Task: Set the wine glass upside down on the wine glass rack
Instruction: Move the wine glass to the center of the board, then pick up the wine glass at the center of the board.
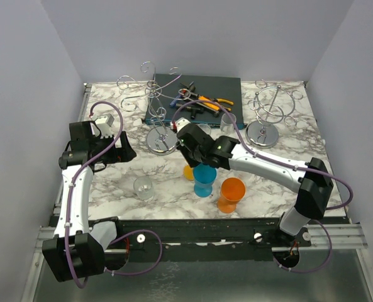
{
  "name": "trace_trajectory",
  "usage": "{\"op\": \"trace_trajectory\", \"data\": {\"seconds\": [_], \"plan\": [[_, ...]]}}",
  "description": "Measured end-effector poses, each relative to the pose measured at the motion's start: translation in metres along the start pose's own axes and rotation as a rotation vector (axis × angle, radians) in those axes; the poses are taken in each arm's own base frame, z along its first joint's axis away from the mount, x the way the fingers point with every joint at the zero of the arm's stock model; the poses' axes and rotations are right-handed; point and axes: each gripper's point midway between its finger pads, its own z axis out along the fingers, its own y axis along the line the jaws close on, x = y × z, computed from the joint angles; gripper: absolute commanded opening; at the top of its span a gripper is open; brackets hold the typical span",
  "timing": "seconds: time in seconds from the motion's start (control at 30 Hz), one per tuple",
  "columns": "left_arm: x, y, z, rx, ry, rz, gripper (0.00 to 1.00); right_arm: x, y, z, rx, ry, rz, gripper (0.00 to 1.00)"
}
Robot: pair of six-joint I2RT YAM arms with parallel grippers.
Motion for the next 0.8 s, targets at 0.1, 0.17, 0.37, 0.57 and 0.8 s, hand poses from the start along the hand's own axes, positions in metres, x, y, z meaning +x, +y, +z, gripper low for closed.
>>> {"op": "trace_trajectory", "data": {"seconds": [0.1,0.17,0.37,0.57,0.8], "plan": [[-0.001,-0.002,-0.002,0.004,-0.008,0.004,0.99,0.002,-0.003,0.003,-0.008,0.011,0.016,0.57],[-0.001,-0.002,-0.003,0.005,-0.013,0.007,0.99,0.002,-0.005,0.003,-0.007,0.011,0.020,0.66],[-0.002,-0.003,-0.004,0.005,-0.015,0.008,0.99,-0.012,-0.009,-0.003,-0.005,-0.010,0.025,0.74],[-0.014,-0.007,-0.010,0.005,-0.041,0.019,0.99,-0.087,-0.002,-0.043,-0.045,-0.181,0.068,0.75],[-0.026,-0.009,-0.017,-0.008,-0.070,0.021,0.99,-0.102,0.056,-0.066,-0.208,-0.226,0.039,0.74]]}}
